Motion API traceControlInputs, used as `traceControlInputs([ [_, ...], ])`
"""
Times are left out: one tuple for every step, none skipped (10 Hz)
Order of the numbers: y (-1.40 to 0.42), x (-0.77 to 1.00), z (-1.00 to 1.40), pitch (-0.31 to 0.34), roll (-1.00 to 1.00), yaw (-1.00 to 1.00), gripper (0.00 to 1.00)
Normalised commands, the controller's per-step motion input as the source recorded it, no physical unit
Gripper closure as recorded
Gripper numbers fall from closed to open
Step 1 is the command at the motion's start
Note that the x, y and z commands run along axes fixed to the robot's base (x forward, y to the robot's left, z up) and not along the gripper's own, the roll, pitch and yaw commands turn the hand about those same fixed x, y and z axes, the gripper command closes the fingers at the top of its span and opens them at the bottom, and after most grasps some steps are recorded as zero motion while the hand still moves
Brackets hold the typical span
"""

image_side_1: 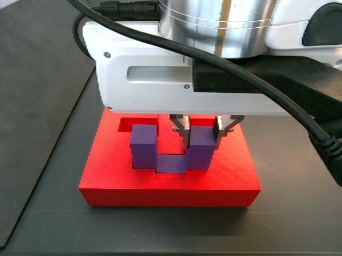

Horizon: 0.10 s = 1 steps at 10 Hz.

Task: Pick up the purple object. Move up. Place the purple object on the fixture. Regrasp the purple object. Move to above the board. Insert the purple object.
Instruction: Insert the purple object.

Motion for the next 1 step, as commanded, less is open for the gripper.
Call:
traceControlInputs([
  [0.0,0.01,0.0,0.0,0.08,-0.01,1.0],
])
